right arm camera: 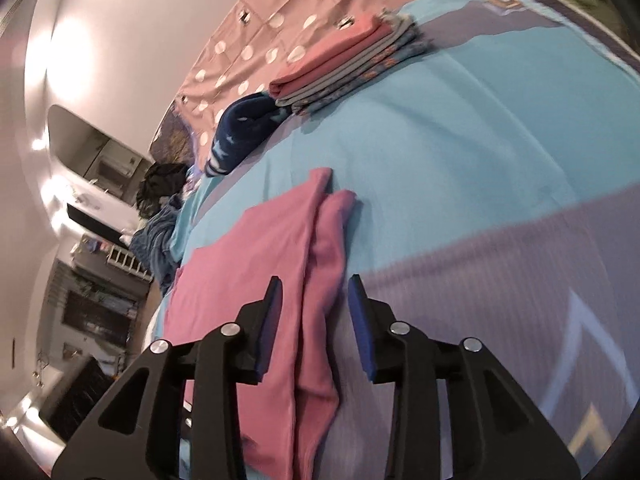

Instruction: Fold small clothes

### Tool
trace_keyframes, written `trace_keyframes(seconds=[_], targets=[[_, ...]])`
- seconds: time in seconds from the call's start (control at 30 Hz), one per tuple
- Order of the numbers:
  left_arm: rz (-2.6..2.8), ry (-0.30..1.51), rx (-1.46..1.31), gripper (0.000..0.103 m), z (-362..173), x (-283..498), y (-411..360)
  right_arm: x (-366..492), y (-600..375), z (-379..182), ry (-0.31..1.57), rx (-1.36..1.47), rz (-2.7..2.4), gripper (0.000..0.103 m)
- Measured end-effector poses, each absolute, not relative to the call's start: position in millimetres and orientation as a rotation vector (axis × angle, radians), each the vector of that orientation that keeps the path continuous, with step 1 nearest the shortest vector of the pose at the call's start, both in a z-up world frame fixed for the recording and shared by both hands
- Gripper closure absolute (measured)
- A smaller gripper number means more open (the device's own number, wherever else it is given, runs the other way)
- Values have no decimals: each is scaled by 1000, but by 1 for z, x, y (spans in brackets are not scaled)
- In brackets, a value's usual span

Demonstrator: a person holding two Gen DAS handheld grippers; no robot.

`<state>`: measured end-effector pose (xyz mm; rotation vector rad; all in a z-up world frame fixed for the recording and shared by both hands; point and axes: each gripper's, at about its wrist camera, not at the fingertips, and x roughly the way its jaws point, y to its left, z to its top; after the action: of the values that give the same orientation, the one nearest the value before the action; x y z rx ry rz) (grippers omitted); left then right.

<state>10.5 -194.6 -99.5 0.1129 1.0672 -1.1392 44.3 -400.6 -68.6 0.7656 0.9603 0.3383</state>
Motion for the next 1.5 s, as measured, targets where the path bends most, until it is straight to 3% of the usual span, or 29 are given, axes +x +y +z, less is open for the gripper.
trace_keyframes(seconds=[0.07, 0.13, 0.27, 0.3, 0.33, 0.47, 0.63, 0.7, 1.0, 1.07, 1.2, 1.33, 1.5], targets=[[-1129, 1110, 134, 56, -114, 13, -205, 59, -399, -72, 987, 758, 375, 60], [-1137, 1102, 130, 56, -116, 11, -206, 74, -395, -76, 1022, 736, 386, 46], [-1178, 1124, 116, 57, -117, 8, -207, 108, -384, -89, 1051, 698, 421, 45], [-1185, 1129, 107, 57, -117, 7, -207, 114, -381, -89, 1034, 689, 429, 62], [-1191, 1133, 95, 57, -119, 8, -206, 120, -377, -88, 1022, 665, 420, 97], [-1221, 1154, 48, 57, -121, 2, -195, 135, -377, -93, 991, 581, 304, 99], [-1235, 1138, 44, 57, -124, 6, -192, 130, -407, -107, 971, 782, 363, 96], [-1233, 1128, 43, 55, -128, 9, -197, 120, -415, -101, 974, 761, 311, 89], [-1220, 1096, 18, 55, -127, -7, -201, 37, -370, -72, 1001, 600, 510, 85], [-1232, 1092, 24, 55, -124, -12, -199, 32, -356, -86, 1081, 484, 420, 87], [-1229, 1089, 21, 55, -116, -30, -182, 23, -360, -74, 1042, 474, 313, 86], [-1124, 988, -45, 46, -94, -41, -119, 6, -350, -33, 960, 367, 283, 83], [-798, 845, -246, 40, -73, -35, 21, -16, -290, 12, 875, 177, 353, 78]])
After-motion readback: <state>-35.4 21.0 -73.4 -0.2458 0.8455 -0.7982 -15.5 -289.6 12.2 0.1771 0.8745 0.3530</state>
